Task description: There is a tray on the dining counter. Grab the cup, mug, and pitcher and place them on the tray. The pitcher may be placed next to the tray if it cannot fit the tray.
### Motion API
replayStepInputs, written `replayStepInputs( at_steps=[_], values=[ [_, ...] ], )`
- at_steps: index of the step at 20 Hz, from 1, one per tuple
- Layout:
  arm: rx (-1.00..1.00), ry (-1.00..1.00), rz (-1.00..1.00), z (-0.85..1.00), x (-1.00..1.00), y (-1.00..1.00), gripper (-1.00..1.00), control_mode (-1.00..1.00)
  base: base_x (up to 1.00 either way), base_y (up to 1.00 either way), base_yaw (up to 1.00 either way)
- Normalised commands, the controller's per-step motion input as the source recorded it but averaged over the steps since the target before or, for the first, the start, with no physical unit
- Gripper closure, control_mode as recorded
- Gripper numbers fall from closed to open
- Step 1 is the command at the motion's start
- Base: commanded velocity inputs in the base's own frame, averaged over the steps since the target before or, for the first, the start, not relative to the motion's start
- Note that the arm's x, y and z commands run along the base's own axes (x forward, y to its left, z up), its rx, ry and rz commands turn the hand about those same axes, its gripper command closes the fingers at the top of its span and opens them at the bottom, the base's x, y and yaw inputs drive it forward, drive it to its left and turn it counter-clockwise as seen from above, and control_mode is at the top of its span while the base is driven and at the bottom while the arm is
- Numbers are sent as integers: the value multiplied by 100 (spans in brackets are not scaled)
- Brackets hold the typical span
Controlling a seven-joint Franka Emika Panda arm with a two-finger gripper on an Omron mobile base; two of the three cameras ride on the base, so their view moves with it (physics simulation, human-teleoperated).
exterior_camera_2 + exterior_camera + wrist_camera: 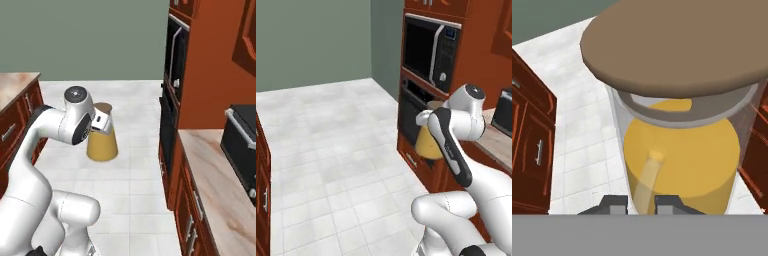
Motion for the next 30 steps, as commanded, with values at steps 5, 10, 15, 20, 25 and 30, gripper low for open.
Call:
replayStepInputs(
  at_steps=[5,10,15,20,25,30],
  values=[
    [0,0,0,0,0,0,100,100,100,-8,27],
    [0,0,0,0,0,0,100,100,100,1,11],
    [0,0,0,0,0,0,100,100,100,1,15],
    [0,0,0,0,0,0,100,100,100,0,12],
    [0,0,0,0,0,0,100,100,100,0,12],
    [0,0,0,0,0,0,100,100,100,0,11]
  ],
)
